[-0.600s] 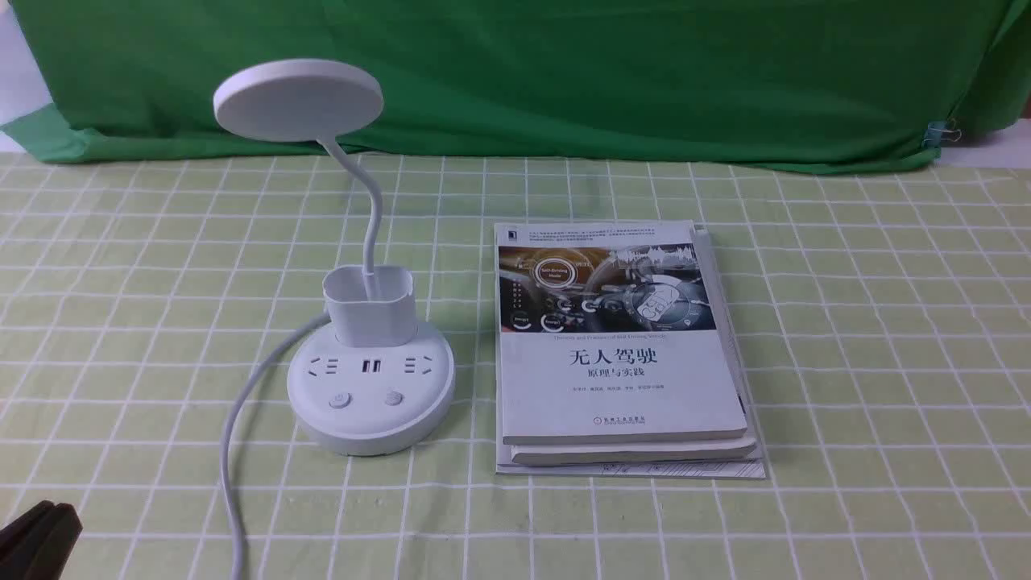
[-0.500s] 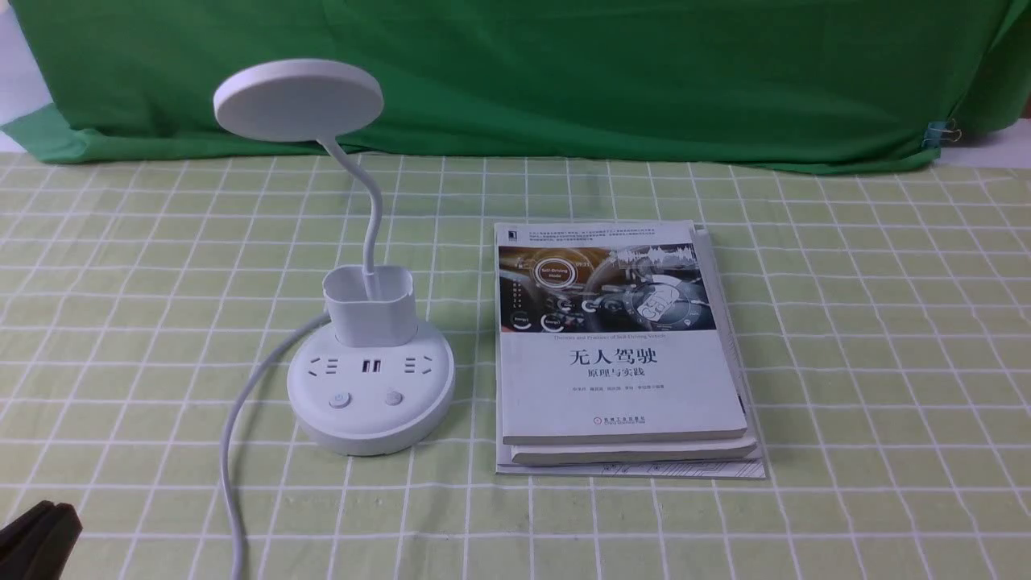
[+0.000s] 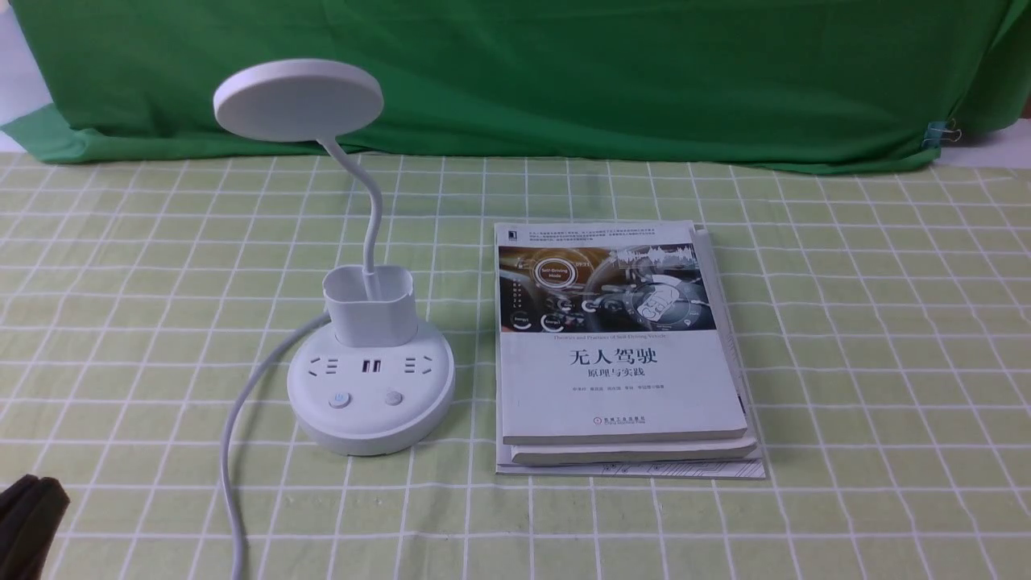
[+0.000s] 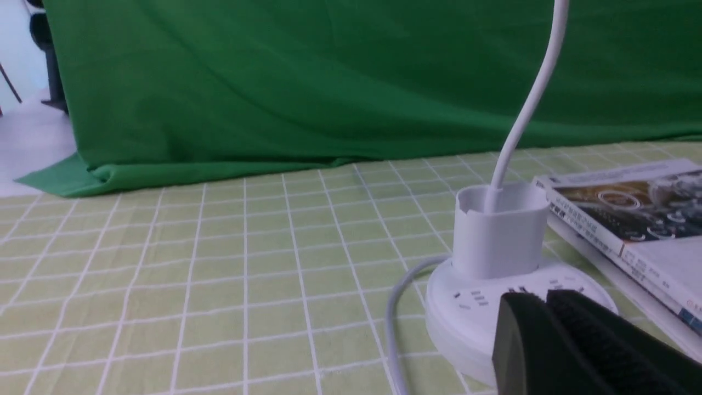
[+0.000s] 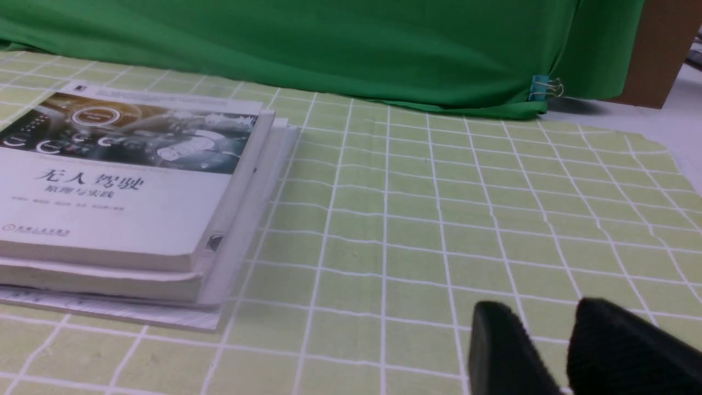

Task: Turn on the table lamp on the green coffee tablecloth with your hand.
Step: 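Press the power button on the lamp base to turn the lamp on with the left gripper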

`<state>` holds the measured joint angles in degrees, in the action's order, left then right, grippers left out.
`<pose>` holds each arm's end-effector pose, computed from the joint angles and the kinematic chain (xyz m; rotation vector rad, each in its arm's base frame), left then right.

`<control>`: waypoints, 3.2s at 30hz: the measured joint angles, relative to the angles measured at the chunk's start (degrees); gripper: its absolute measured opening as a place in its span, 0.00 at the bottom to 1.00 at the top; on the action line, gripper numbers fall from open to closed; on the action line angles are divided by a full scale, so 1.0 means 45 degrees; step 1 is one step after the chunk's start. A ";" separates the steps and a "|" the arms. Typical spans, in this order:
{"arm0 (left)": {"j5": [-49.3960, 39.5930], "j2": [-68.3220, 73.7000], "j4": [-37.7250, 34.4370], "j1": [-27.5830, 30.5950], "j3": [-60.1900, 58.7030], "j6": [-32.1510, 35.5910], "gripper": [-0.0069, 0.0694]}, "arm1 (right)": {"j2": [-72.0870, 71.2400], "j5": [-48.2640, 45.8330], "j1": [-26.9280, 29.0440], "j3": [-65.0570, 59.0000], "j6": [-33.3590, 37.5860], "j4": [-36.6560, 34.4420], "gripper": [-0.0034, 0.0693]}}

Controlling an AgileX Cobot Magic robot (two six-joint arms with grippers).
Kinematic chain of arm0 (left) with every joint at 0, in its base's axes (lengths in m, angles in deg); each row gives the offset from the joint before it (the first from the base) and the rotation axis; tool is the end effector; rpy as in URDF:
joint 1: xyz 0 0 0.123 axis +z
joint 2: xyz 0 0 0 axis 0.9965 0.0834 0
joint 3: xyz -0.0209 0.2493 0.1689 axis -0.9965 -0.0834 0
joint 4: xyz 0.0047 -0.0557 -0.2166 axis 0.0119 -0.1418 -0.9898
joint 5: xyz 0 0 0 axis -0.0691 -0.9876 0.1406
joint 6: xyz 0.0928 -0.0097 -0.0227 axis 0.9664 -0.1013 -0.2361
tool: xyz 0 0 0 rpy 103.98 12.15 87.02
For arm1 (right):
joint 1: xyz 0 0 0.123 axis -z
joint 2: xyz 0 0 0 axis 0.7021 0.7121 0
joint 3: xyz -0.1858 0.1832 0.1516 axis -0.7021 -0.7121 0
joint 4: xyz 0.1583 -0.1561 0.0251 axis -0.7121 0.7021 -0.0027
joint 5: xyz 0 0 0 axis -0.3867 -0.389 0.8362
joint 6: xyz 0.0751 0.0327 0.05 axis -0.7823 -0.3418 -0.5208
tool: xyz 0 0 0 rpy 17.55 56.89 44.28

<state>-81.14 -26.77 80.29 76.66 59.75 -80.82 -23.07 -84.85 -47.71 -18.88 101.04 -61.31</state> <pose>0.0160 -0.0025 0.2013 0.1759 1.5874 -0.0636 0.0151 0.0025 0.1863 -0.1674 1.7204 -0.0354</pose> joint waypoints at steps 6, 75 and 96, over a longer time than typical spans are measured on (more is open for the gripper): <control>0.1568 0.0000 -0.0123 0.0000 0.0000 -0.0254 0.12 | 0.0000 0.0000 0.0000 0.0000 0.0000 0.0000 0.38; -0.7382 2.0873 -0.3758 -0.2212 1.2762 0.3176 0.11 | 0.0000 0.0000 0.0000 0.0000 -0.0001 0.0000 0.38; -0.4381 2.1836 -0.2694 -0.2288 1.3469 0.2206 0.11 | 0.0000 0.0000 0.0000 0.0000 -0.0001 0.0000 0.38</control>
<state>-100.86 71.49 68.17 66.36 120.36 -70.89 -23.07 -84.85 -47.71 -18.88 101.04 -61.31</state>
